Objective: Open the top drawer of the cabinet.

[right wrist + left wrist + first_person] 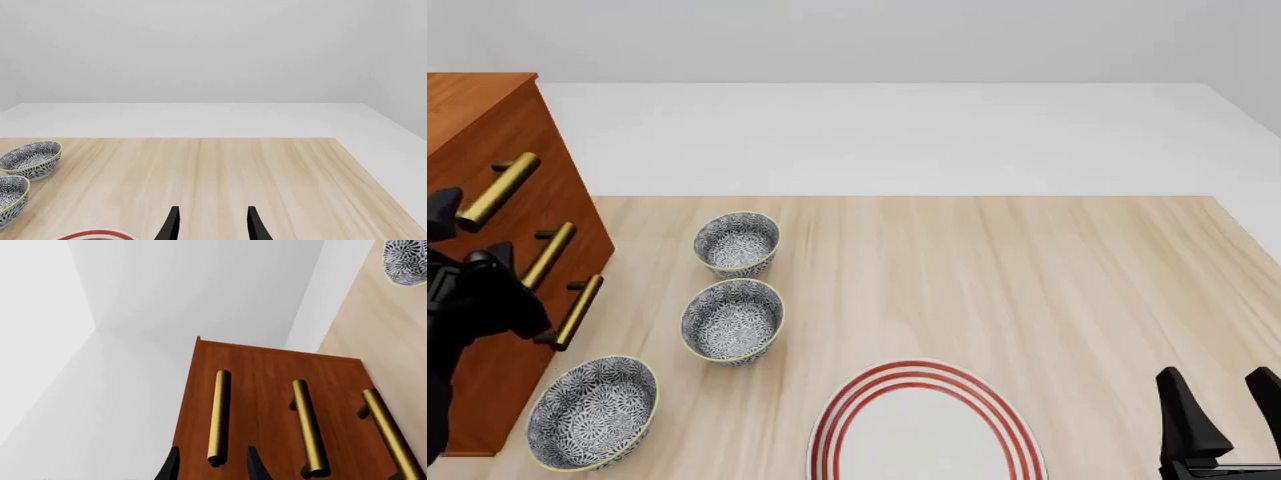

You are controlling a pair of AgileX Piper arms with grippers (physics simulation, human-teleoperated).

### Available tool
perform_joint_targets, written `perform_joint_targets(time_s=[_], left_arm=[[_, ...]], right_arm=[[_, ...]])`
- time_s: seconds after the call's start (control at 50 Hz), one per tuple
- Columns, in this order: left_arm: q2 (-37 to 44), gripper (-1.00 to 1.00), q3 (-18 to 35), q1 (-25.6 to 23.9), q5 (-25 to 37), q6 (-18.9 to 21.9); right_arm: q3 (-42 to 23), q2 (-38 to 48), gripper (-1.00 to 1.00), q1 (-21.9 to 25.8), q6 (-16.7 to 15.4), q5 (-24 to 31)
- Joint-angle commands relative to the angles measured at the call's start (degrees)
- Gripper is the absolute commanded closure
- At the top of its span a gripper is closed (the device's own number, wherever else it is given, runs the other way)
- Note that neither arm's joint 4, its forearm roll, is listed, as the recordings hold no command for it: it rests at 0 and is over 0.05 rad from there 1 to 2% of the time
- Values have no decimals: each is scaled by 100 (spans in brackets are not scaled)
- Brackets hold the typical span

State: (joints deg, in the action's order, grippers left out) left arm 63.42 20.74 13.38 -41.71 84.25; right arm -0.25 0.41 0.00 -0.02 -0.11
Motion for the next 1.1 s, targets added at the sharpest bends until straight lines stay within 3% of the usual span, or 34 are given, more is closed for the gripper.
perform_joint_targets(time_s=[0.02,0.44,0.46,1.1], left_arm=[[137,-100,59,71,-59,7],[396,-100,83,96,-256,143],[462,100,6,75,-505,278],[292,100,-111,4,-355,396]], right_arm=[[0,0,-100,-1,-1,0],[0,0,-100,1,0,0],[0,1,-100,1,0,0],[0,-1,-100,-1,0,0]])
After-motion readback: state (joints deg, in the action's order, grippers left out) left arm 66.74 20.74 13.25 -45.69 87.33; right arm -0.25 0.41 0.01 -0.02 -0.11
